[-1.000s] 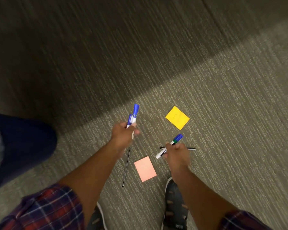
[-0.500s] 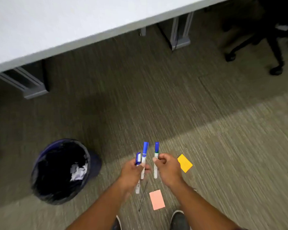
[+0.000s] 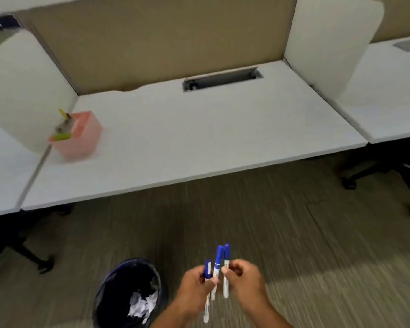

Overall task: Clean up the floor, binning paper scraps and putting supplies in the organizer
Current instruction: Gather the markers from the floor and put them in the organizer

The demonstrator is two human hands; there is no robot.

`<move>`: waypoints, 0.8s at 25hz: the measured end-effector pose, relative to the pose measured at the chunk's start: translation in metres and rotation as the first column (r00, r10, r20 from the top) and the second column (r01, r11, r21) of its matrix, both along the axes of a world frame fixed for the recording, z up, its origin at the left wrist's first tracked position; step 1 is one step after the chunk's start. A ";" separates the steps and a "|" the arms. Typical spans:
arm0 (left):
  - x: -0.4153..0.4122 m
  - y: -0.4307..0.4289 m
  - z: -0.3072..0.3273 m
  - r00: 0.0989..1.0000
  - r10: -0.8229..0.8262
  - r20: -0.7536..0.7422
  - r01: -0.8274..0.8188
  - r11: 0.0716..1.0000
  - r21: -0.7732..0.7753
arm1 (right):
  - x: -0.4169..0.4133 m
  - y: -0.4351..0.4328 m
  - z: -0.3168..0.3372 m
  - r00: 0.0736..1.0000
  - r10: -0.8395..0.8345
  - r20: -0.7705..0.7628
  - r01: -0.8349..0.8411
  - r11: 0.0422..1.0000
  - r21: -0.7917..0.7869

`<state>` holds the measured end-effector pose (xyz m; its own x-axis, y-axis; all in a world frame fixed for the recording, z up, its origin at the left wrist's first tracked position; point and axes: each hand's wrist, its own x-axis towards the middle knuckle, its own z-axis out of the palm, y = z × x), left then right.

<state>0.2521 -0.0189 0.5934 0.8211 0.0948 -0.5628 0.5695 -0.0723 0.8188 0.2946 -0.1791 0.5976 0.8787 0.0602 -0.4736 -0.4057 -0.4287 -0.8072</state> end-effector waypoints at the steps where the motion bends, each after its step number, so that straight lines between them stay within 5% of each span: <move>1: 0.008 0.007 0.013 1.000 0.007 0.016 -0.007 1.000 0.020 | 0.010 0.007 0.014 1.000 0.019 -0.002 -0.019 1.000 -0.013; 10: 0.108 0.158 0.104 0.985 0.171 0.005 -0.170 0.975 0.145 | 0.123 0.187 0.120 0.977 0.208 -0.055 -0.213 0.971 -0.107; 20: 0.211 0.338 0.187 0.937 0.314 0.152 -0.344 0.902 0.261 | 0.238 0.387 0.196 0.919 0.364 0.148 -0.354 0.931 -0.094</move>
<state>0.4635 0.3190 0.7805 0.7681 0.5103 -0.3868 0.5135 -0.1300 0.8482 0.5322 0.2075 0.7936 0.8681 0.3601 -0.3416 -0.0825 -0.5740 -0.8147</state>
